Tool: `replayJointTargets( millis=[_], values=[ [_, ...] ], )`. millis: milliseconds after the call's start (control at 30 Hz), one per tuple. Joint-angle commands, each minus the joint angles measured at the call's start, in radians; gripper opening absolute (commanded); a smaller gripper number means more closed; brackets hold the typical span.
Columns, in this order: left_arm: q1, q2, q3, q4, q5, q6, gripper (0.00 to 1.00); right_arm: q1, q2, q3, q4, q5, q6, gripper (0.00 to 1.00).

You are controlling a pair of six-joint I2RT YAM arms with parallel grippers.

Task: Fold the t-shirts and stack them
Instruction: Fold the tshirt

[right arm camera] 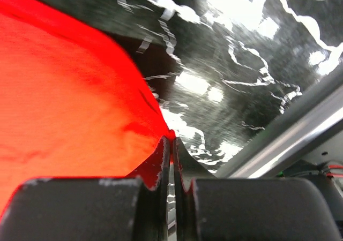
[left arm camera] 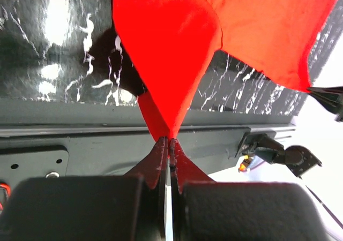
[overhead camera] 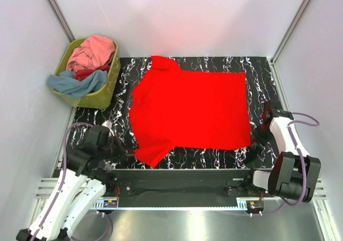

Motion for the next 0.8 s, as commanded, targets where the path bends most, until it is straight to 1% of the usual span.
replayJointTargets(
  millis=[0,33,67,100,133,167,200,233,267,300,333,367,467,567,633,767],
  values=[
    [0.001,0.125,0.138,0.118,-0.058,0.065,0.0,0.017,0.017,0.097,0.041,0.046,-0.049,0.0],
    [0.001,0.215,0.174,0.131,-0.069,0.084,0.0,0.017,0.021,0.11,0.047,0.043,-0.055,0.0],
    [0.002,0.263,0.208,0.149,-0.08,0.113,0.0,0.017,0.03,0.122,0.054,0.043,-0.069,0.0],
    [0.001,0.314,0.285,0.158,-0.104,0.125,0.0,0.017,0.055,0.151,0.068,0.04,-0.077,0.0],
    [0.002,0.407,0.326,0.175,-0.118,0.138,0.0,0.017,0.072,0.166,0.07,0.032,-0.083,0.0],
    [0.002,0.452,0.361,0.184,-0.129,0.162,0.0,0.017,0.092,0.183,0.076,0.029,-0.097,0.0],
    [0.002,0.496,0.436,0.197,-0.147,0.176,0.0,0.017,0.134,0.214,0.084,0.02,-0.106,0.0],
    [0.005,0.582,0.475,0.21,-0.156,0.188,0.0,0.017,0.159,0.229,0.085,0.011,-0.115,0.0],
    [0.005,0.622,0.546,0.215,-0.178,0.213,0.0,0.017,0.187,0.248,0.085,0.009,-0.135,0.0],
    [0.01,0.662,0.582,0.221,-0.184,0.225,0.0,0.017,0.237,0.284,0.087,0.006,-0.147,0.0],
    [0.013,0.738,0.648,0.232,-0.187,0.248,0.0,0.017,0.282,0.32,0.087,0.002,-0.166,0.0],
    [0.016,0.774,0.648,0.235,-0.187,0.259,0.0,0.017,0.282,0.32,0.09,-0.004,-0.172,0.0],
    [0.042,0.9,0.78,0.241,-0.192,0.285,0.0,0.017,0.384,0.413,0.113,-0.06,-0.195,0.0],
    [0.086,0.987,0.855,0.25,-0.172,0.297,0.0,0.017,0.467,0.501,0.122,-0.121,-0.219,0.0],
    [0.112,1.056,0.9,0.253,-0.166,0.31,0.0,0.017,0.503,0.542,0.114,-0.12,-0.235,0.0],
    [0.136,1.181,1.028,0.253,-0.106,0.34,0.0,0.017,0.576,0.634,0.105,-0.12,-0.259,0.0]
  ],
)
